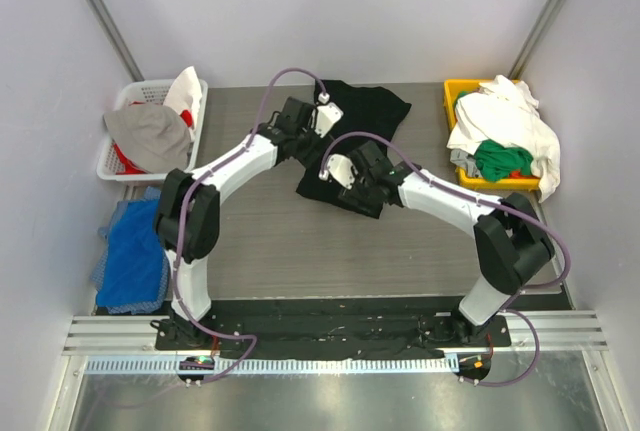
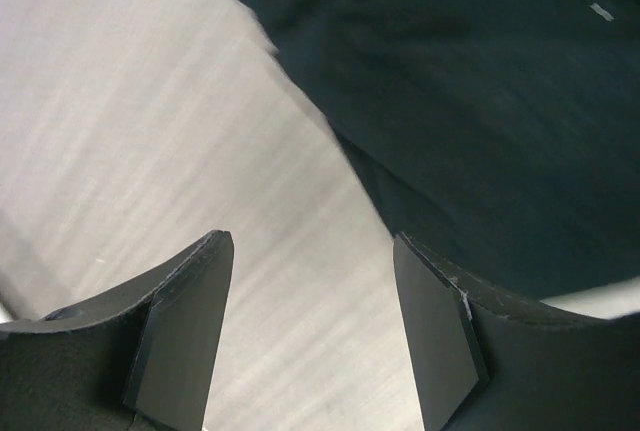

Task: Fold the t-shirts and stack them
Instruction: Fold the folded rectangular tshirt in 1/3 of the way, then grab one side of the 2/3 rectangular tshirt with both arms

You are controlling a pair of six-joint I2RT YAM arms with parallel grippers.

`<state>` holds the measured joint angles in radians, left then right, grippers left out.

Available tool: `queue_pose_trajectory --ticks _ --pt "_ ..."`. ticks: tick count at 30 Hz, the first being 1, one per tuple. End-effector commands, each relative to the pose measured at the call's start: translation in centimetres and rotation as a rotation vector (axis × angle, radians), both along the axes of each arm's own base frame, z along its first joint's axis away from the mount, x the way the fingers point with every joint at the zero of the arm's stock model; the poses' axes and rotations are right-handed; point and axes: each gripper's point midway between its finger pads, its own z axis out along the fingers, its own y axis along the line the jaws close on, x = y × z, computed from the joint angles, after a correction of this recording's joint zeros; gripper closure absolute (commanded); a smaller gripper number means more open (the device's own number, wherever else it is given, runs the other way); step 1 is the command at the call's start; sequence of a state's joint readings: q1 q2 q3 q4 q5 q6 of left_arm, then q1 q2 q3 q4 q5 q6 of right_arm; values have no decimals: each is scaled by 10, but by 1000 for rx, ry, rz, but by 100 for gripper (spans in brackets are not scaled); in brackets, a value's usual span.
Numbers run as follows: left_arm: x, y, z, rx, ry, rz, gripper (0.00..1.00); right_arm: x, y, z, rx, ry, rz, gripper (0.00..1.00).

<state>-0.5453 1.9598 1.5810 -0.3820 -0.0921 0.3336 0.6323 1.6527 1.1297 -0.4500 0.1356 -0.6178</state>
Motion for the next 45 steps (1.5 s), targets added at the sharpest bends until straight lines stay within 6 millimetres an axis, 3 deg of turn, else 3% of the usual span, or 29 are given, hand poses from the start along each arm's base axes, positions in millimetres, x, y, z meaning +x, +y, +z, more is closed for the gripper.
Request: queue_pose_trajectory --ticks 1,6,15,23,39,45 --pt "-43 -6 -9 -48 133 -96 30 -21 5 15 31 -13 3 36" --pt "-68 -12 -33 -72 257 -146 30 -34 4 12 22 -14 6 35" --pt "-70 -24 -52 -100 328 -162 30 -37 -7 -12 -48 4 11 34" --pt "-73 -22 -79 -72 370 -175 31 -37 -9 -27 -69 16 23 34" --pt "-74 -18 -85 -54 366 -177 31 -28 -9 -39 -73 31 23 37" --pt "-77 -15 -94 -32 385 -182 34 -27 -10 -43 -81 36 20 47"
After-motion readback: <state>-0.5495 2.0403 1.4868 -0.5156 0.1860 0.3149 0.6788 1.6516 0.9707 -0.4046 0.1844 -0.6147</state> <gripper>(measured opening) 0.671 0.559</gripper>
